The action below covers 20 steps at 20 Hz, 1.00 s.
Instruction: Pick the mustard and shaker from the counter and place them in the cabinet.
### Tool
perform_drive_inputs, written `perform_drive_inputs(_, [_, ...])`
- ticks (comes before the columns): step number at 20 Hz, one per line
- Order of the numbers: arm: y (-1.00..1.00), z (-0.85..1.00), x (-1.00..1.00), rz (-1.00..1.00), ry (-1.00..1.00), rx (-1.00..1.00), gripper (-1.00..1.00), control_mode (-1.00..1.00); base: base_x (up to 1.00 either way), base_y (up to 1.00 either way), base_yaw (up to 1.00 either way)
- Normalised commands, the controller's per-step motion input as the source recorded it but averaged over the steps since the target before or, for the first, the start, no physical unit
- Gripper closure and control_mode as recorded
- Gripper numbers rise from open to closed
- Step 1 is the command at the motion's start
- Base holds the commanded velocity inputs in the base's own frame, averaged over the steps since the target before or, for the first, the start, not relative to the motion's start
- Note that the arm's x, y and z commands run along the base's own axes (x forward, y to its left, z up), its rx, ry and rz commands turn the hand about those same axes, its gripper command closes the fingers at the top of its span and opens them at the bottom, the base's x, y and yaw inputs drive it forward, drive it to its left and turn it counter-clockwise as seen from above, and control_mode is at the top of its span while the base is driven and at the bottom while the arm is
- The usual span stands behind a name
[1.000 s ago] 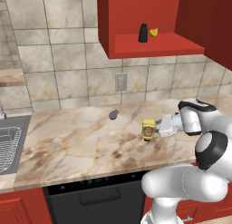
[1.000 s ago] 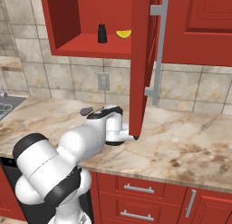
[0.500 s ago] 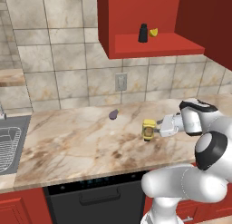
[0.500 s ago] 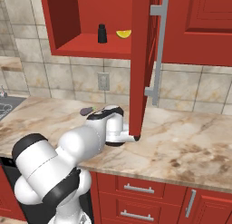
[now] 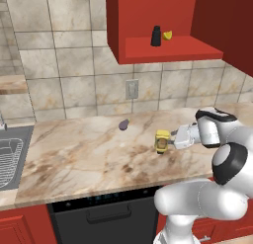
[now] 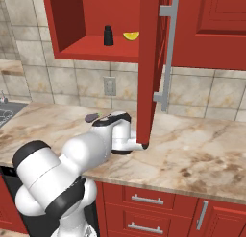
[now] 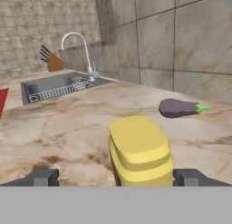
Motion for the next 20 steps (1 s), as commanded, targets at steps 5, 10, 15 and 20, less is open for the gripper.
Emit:
perform_drive_inputs(5, [-0.03, -0.01, 0.08, 0.0, 0.0, 0.0, -1.0, -1.0, 0.0, 0.0, 0.0])
perform_drive_inputs(10, [-0.1, -0.03, 0.1, 0.0, 0.0, 0.0, -1.0, -1.0, 0.0, 0.0, 0.0])
perform_drive_inputs(15, [-0.02, -0.04, 0.11, 0.0, 0.0, 0.0, -1.0, -1.0, 0.0, 0.0, 0.0])
perform_drive_inputs(20, [0.0, -0.11, 0.14, 0.03, 0.02, -0.01, -1.0, -1.0, 0.0, 0.0, 0.0])
